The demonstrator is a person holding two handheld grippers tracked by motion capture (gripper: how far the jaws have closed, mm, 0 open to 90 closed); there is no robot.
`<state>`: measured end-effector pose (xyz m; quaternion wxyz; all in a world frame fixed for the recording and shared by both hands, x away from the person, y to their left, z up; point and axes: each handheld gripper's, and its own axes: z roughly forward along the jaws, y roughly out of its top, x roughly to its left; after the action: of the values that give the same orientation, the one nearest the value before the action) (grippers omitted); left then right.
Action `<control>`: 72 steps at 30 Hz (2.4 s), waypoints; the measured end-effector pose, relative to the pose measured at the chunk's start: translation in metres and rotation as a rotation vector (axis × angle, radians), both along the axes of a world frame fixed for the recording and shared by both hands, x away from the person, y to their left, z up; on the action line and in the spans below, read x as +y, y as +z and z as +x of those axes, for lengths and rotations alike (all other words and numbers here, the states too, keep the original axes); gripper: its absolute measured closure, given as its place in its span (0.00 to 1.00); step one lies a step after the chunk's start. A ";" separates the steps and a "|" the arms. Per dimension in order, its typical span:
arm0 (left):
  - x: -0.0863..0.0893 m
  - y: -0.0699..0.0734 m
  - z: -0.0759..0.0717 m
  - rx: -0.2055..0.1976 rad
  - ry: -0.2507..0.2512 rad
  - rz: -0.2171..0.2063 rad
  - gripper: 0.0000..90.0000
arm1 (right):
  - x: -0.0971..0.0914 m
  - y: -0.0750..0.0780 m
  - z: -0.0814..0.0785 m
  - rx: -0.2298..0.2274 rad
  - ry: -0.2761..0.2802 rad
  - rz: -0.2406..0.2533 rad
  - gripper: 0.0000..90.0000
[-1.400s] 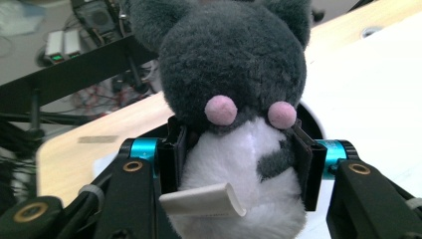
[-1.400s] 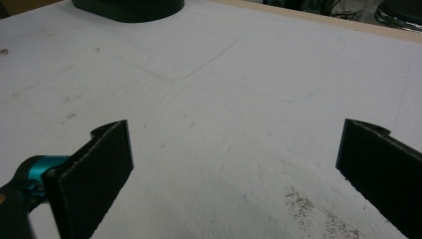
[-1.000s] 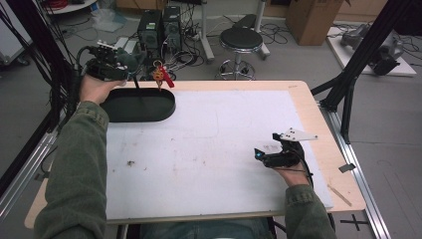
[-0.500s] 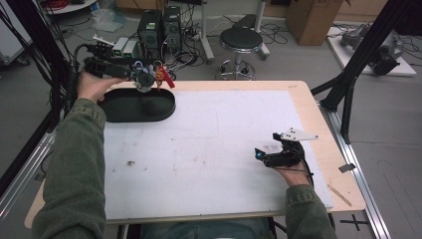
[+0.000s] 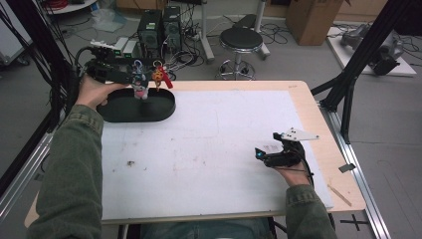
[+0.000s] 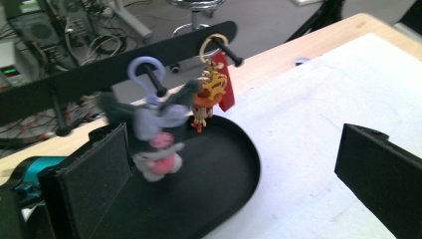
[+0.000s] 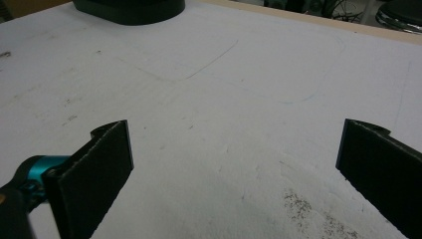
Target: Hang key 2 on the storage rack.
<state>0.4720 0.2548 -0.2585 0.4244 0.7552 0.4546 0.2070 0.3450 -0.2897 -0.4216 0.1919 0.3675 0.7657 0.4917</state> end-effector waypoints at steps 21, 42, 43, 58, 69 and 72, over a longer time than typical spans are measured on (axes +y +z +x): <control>0.007 -0.024 -0.030 -0.009 -0.062 -0.025 0.02 | 0.002 0.000 0.000 0.003 0.001 -0.005 0.00; 0.016 -0.039 -0.059 -0.034 -0.055 -0.041 0.02 | 0.002 0.000 0.000 0.002 0.001 -0.003 0.00; 0.017 -0.041 -0.061 -0.032 -0.058 -0.043 0.02 | 0.002 0.000 0.000 0.001 -0.001 -0.004 0.00; 0.027 -0.065 -0.091 -0.044 -0.055 -0.032 0.02 | 0.004 0.001 -0.001 0.004 0.000 -0.003 0.00; 0.019 -0.084 -0.109 -0.060 -0.061 -0.015 0.02 | 0.004 0.002 -0.001 -0.004 0.002 0.002 0.00; 0.018 -0.087 -0.114 -0.080 -0.064 -0.016 0.02 | 0.003 0.002 -0.001 -0.007 0.001 0.006 0.00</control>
<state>0.3583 0.2725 -0.3455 0.4547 0.7572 0.4144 0.2193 0.3439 -0.2865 -0.4197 0.1932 0.3658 0.7638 0.4954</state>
